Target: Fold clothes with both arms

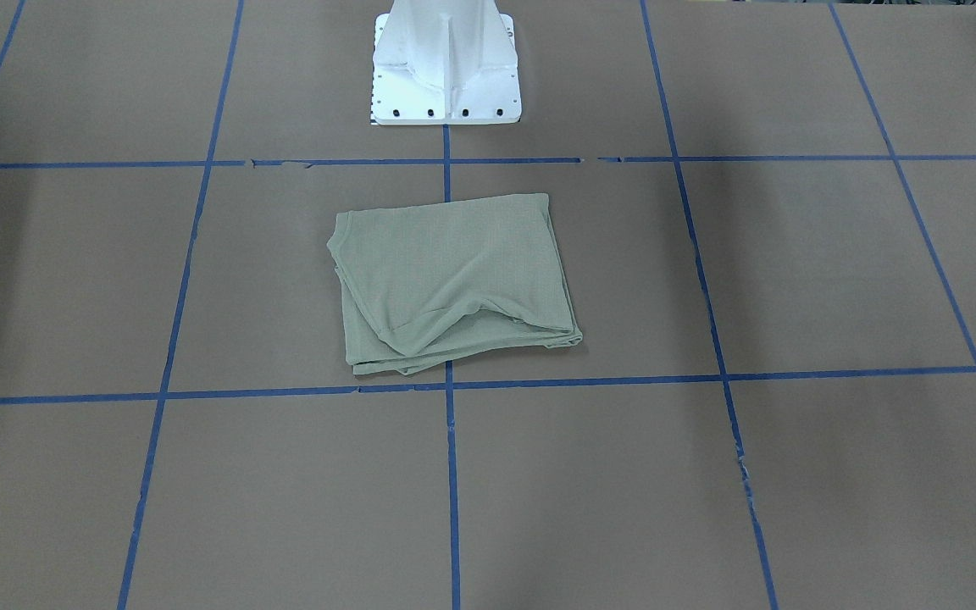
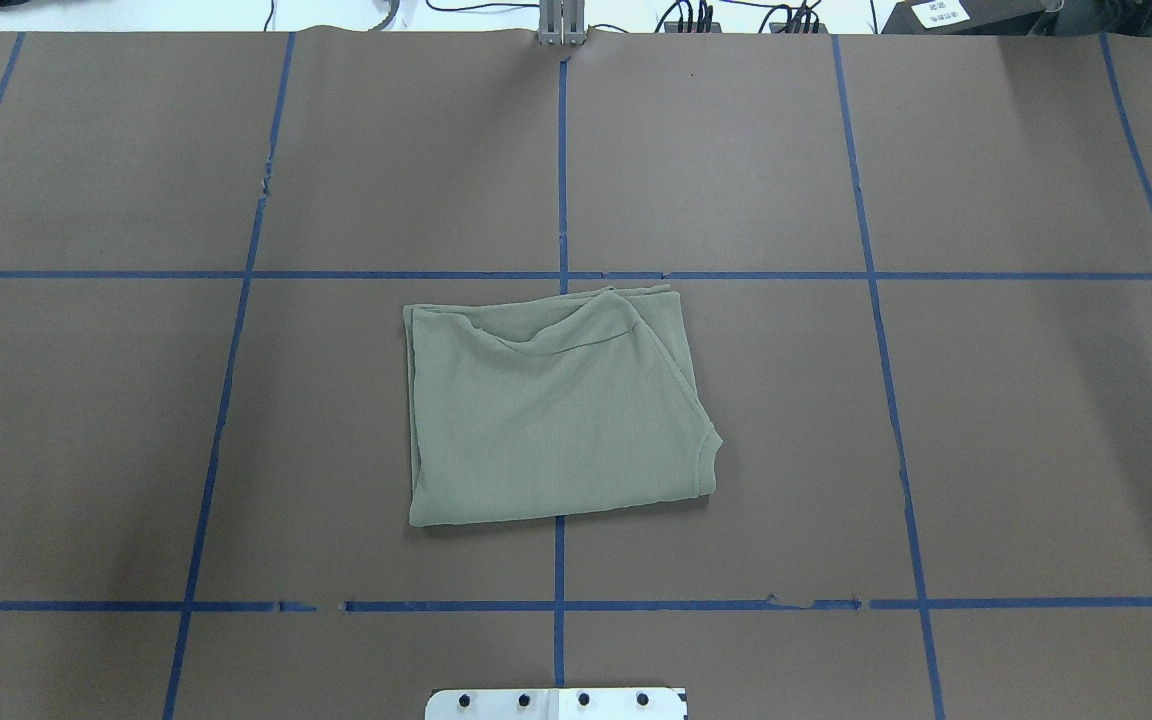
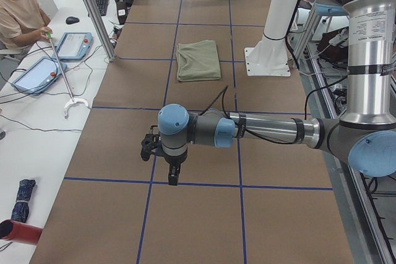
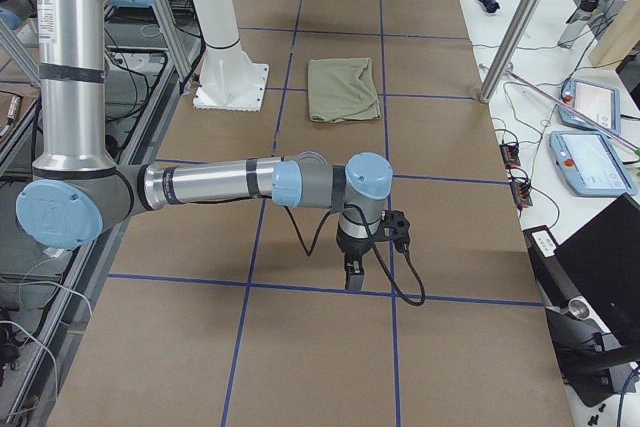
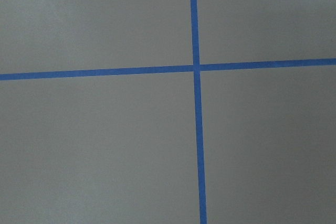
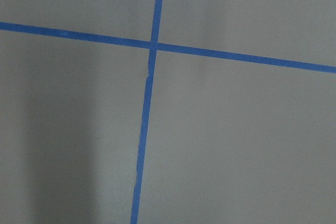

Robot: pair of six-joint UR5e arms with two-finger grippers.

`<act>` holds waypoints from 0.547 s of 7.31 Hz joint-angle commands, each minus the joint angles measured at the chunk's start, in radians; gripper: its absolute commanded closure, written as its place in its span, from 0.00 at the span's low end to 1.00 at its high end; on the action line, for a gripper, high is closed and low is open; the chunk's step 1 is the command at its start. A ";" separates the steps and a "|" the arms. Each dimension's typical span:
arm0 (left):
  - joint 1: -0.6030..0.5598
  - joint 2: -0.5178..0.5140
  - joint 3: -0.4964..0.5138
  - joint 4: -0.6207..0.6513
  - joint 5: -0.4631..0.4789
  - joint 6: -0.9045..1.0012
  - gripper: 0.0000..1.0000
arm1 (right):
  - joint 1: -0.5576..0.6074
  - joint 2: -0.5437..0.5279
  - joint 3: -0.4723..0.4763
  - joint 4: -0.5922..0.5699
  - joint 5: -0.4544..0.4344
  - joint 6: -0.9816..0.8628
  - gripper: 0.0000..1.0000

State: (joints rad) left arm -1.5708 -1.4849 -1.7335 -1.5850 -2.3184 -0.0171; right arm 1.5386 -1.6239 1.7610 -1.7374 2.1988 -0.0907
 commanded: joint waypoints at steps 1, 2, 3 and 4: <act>0.000 0.000 0.000 -0.001 0.001 0.002 0.00 | 0.000 -0.007 0.000 -0.001 -0.001 0.002 0.00; 0.000 0.000 0.000 -0.001 0.002 0.002 0.00 | 0.000 -0.008 0.000 0.001 -0.001 0.002 0.00; 0.000 0.000 0.000 -0.001 0.001 0.002 0.00 | 0.000 -0.010 -0.002 -0.001 -0.001 0.002 0.00; 0.000 0.000 -0.001 -0.003 0.002 0.002 0.00 | -0.002 -0.013 0.000 0.001 -0.001 0.003 0.00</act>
State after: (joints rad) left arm -1.5708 -1.4849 -1.7336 -1.5865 -2.3172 -0.0154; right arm 1.5382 -1.6335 1.7606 -1.7373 2.1982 -0.0886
